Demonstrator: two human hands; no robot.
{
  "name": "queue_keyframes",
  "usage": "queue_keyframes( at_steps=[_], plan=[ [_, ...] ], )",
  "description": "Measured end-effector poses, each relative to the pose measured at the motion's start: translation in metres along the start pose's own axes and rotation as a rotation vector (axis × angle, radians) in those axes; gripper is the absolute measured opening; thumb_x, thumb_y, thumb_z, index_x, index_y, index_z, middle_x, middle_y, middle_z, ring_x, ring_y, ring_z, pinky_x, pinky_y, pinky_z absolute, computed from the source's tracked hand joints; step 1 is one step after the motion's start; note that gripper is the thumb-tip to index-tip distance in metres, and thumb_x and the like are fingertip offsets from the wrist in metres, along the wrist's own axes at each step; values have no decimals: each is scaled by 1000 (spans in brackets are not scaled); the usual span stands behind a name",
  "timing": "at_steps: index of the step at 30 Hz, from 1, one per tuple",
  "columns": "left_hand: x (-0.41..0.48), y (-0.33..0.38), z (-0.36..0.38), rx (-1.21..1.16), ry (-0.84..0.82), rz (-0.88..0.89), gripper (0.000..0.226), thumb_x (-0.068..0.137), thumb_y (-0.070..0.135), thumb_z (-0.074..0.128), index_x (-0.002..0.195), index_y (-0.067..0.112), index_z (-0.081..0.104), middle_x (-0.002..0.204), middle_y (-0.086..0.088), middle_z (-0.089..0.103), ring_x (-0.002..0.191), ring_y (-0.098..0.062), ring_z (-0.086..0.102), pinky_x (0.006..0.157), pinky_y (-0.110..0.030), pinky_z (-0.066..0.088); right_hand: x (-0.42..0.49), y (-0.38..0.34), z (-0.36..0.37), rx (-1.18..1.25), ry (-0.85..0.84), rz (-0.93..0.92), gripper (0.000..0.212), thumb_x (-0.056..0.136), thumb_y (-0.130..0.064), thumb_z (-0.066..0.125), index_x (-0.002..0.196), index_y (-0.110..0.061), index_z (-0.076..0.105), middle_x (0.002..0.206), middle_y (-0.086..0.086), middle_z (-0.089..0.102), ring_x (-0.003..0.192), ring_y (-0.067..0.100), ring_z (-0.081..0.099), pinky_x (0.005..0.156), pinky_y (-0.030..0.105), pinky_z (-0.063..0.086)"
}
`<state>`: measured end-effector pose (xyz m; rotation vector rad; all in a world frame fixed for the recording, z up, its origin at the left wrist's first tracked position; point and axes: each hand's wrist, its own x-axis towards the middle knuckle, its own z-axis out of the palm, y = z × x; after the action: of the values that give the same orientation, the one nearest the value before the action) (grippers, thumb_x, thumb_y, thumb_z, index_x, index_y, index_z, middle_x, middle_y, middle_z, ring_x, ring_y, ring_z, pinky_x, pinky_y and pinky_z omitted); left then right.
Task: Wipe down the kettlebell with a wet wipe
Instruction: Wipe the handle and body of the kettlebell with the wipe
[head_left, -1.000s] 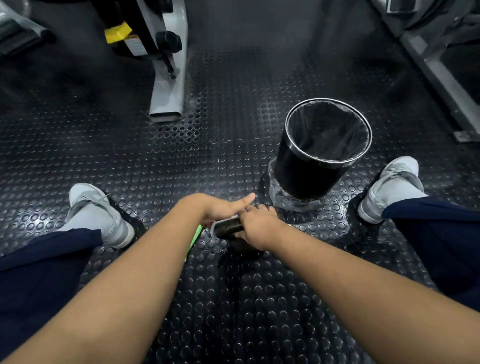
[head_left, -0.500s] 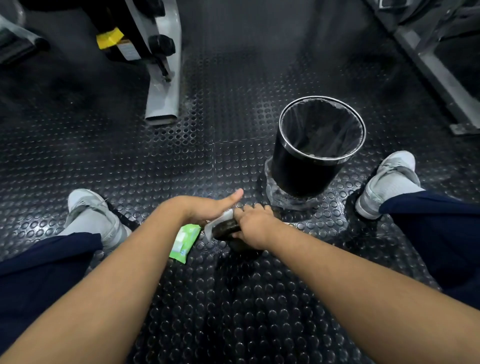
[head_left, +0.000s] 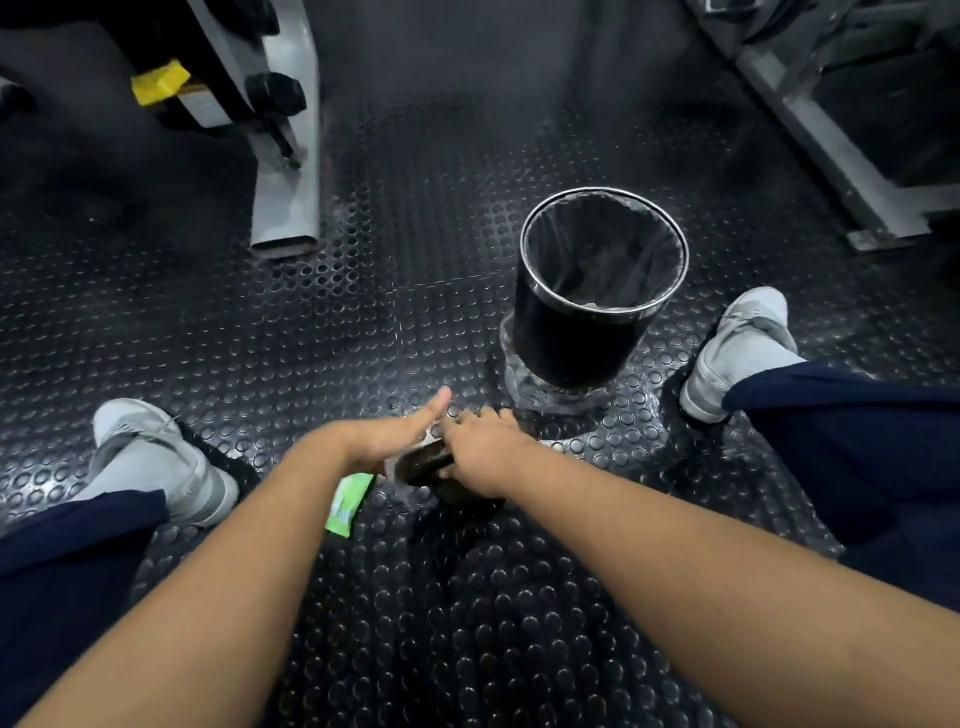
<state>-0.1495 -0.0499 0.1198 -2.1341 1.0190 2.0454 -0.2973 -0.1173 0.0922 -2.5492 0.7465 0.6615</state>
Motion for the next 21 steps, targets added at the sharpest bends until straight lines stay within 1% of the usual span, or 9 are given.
queue_keyframes(
  at_steps=[2, 3, 6, 9, 12, 14, 16, 18, 21],
  plan=[
    [-20, 3, -11, 26, -17, 3, 97, 77, 97, 20, 119, 26, 71, 123, 3, 70, 102, -7, 71, 91, -16, 51, 1, 1, 0, 1, -8, -5, 52, 100, -49, 58, 141, -18, 48, 140, 12, 53, 132, 35, 45, 115, 53, 28],
    [-27, 2, -16, 51, 44, 7, 92, 75, 98, 32, 118, 29, 73, 126, 8, 66, 104, -5, 66, 97, -20, 49, 1, 1, 0, 0, -11, 0, 51, 100, -49, 58, 139, -18, 49, 138, 12, 54, 131, 34, 46, 115, 53, 29],
    [-42, -13, -26, 14, 225, 78, 80, 70, 93, 55, 113, 30, 78, 129, 9, 68, 116, -16, 65, 113, -41, 43, -1, 1, 2, 9, 11, 3, 49, 99, -48, 61, 136, -17, 50, 137, 11, 55, 130, 34, 47, 117, 55, 28],
    [-59, -23, -20, -358, 183, 207, 74, 88, 76, 48, 129, 19, 70, 126, -3, 72, 121, -21, 67, 117, -44, 40, -6, 7, 4, 115, 59, -1, 56, 97, -47, 63, 141, -15, 49, 140, 10, 54, 134, 32, 46, 122, 56, 23],
    [-78, -28, -16, -561, 105, 278, 81, 94, 76, 30, 138, 16, 62, 135, -9, 67, 130, -25, 60, 118, -45, 38, -31, 8, 3, 607, 302, -38, 47, 98, -33, 63, 141, -18, 52, 138, 0, 57, 131, 17, 50, 120, 39, 33],
    [-86, -30, -13, -640, 43, 303, 89, 94, 78, 24, 140, 11, 60, 139, -15, 64, 133, -30, 58, 119, -49, 35, -50, -5, 13, 1028, 394, 56, 46, 99, -35, 64, 140, -17, 55, 132, -6, 62, 120, 7, 59, 114, 32, 43],
    [-94, -28, -5, -687, -45, 334, 92, 95, 77, 21, 142, 7, 57, 142, -19, 60, 135, -34, 56, 119, -49, 33, -60, -21, 25, 1522, 175, 167, 59, 95, -52, 67, 137, -12, 58, 123, 0, 70, 108, 11, 69, 110, 40, 50],
    [-99, -23, 4, -685, -117, 346, 91, 96, 76, 19, 144, 8, 55, 143, -21, 59, 135, -36, 55, 118, -50, 35, -62, -34, 36, 1904, -68, 183, 64, 94, -57, 67, 132, -6, 63, 118, 10, 75, 111, 25, 72, 108, 50, 52],
    [-100, -24, 13, -555, -88, 288, 87, 95, 79, 19, 143, 18, 57, 138, -14, 64, 130, -32, 60, 112, -49, 43, -63, -43, 35, 2180, -96, 187, 39, 102, -30, 65, 130, -3, 63, 119, 17, 75, 115, 33, 71, 102, 48, 56]
  ],
)
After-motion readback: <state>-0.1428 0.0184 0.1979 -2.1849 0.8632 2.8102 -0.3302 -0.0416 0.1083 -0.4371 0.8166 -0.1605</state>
